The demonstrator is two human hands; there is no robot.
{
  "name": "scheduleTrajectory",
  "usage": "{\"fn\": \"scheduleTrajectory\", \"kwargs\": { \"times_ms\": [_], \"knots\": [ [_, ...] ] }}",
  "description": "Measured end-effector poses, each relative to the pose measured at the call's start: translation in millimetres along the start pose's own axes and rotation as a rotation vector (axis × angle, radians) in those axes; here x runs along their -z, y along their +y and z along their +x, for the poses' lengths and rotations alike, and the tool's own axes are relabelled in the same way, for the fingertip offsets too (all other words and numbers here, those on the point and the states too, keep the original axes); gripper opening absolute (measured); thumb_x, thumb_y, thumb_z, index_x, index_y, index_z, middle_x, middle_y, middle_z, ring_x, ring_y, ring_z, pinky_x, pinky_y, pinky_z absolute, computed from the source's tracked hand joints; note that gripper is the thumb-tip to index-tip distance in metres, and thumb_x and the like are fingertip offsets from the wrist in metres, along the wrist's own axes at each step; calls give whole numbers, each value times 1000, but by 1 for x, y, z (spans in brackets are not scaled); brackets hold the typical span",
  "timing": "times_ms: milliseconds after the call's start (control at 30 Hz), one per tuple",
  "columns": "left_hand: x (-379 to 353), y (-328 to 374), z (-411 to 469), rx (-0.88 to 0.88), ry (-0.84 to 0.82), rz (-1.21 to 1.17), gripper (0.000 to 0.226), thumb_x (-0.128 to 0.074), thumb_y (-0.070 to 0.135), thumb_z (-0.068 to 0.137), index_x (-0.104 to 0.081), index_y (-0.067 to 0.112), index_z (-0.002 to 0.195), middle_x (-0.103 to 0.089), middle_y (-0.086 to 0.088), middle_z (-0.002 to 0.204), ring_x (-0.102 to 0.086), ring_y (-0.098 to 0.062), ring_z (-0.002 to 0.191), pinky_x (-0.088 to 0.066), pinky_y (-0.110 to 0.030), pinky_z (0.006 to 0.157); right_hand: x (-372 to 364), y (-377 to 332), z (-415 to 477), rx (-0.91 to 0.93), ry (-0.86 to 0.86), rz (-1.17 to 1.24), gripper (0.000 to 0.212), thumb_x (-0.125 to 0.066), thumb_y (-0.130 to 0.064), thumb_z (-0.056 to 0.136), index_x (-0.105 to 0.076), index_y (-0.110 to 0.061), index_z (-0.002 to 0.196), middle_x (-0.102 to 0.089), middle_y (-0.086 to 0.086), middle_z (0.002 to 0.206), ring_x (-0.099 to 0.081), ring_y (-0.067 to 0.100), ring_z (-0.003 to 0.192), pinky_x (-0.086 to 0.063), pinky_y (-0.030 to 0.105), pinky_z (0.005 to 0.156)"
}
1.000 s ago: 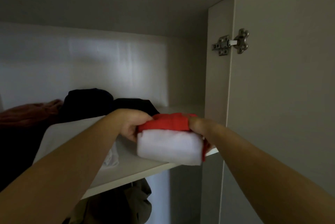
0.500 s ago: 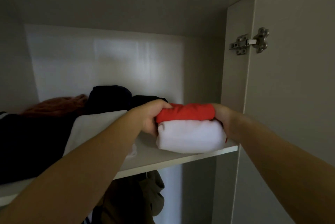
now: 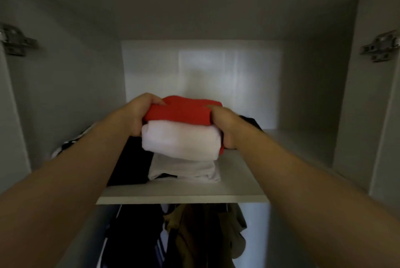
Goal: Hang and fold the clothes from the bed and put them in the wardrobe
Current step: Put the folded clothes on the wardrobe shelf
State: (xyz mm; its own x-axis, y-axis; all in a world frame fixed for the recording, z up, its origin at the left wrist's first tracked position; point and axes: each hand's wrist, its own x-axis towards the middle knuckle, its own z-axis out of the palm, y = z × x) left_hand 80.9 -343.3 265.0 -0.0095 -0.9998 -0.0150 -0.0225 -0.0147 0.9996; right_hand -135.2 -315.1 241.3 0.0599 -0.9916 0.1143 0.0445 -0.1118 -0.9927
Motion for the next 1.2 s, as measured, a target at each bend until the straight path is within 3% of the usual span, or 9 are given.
{"fn": "scheduleTrajectory", "kwargs": {
  "times_ms": [133, 467, 633, 700, 800, 933, 1000, 1067, 1200],
  "knots": [
    [3, -47, 10, 85, 7, 93, 36, -60, 11, 84, -68, 11, 119, -73, -16, 111, -68, -33, 104, -53, -45, 99, -8, 40, 17, 5, 50, -198, 44, -57, -27, 101, -56, -2, 138, -62, 18, 134, -60, 33, 121, -45, 42, 109],
    [-37, -55, 4, 321, -138, 98, 37, -59, 32, 84, -54, 20, 118, -64, -18, 119, -62, -40, 105, -54, -59, 78, 51, 30, 22, -16, 114, -234, 49, -74, -41, 89, -68, -3, 120, -71, 16, 116, -69, 28, 104, -55, 37, 97],
    [-99, -77, -13, 298, -61, -70, 35, -60, 29, 88, -57, 16, 121, -69, -15, 102, -69, -35, 87, -60, -51, 59, 89, -8, 7, 280, 602, -793, 70, -50, -83, 73, -63, -24, 110, -65, 3, 112, -62, 25, 95, -49, 36, 79],
    [-125, -81, -26, 272, -52, -116, 39, -64, 34, 91, -53, 15, 123, -67, -14, 95, -73, -32, 69, -57, -42, 46, 88, -15, 3, 216, 469, -1138, 80, -34, -94, 68, -65, -26, 96, -66, 1, 98, -62, 25, 87, -45, 35, 72],
    [-141, -77, -40, 267, -172, -125, 60, -68, 60, 84, -40, 26, 126, -61, -15, 101, -74, -31, 61, -56, -44, 46, 90, -5, 8, 4, 233, -1542, 75, -40, -77, 89, -65, -14, 121, -65, 13, 123, -62, 31, 109, -39, 31, 78],
    [-109, -52, -25, 147, -257, 406, 98, -45, 95, 62, -56, 11, 112, -74, -15, 91, -76, -32, 72, -58, -36, 54, 118, -2, 9, -32, 200, -1282, 60, -51, -60, 96, -63, -13, 131, -61, 13, 135, -60, 29, 115, -38, 26, 83],
    [-91, -36, -3, -93, 16, 626, 84, -31, 85, 85, -64, 8, 96, -74, -11, 80, -74, -30, 68, -59, -34, 55, 127, 2, 8, -41, 215, -1086, 61, -58, -60, 92, -60, -18, 136, -60, 9, 138, -60, 27, 117, -42, 27, 90],
    [-80, -29, 26, -284, 253, 788, 76, -25, 70, 98, -61, 3, 98, -70, -19, 103, -69, -32, 87, -58, -40, 79, 131, 8, 7, -100, 253, -962, 77, -58, -68, 87, -50, -17, 144, -53, 10, 145, -56, 29, 125, -44, 33, 102],
    [-91, -53, 50, -98, 14, 481, 76, -27, 66, 101, -59, 5, 133, -56, -18, 140, -56, -28, 124, -41, -32, 108, 134, 14, 5, -392, 358, -819, 115, -51, -86, 77, -19, -12, 158, -32, 19, 158, -50, 49, 128, -50, 52, 92]
  ]
}}
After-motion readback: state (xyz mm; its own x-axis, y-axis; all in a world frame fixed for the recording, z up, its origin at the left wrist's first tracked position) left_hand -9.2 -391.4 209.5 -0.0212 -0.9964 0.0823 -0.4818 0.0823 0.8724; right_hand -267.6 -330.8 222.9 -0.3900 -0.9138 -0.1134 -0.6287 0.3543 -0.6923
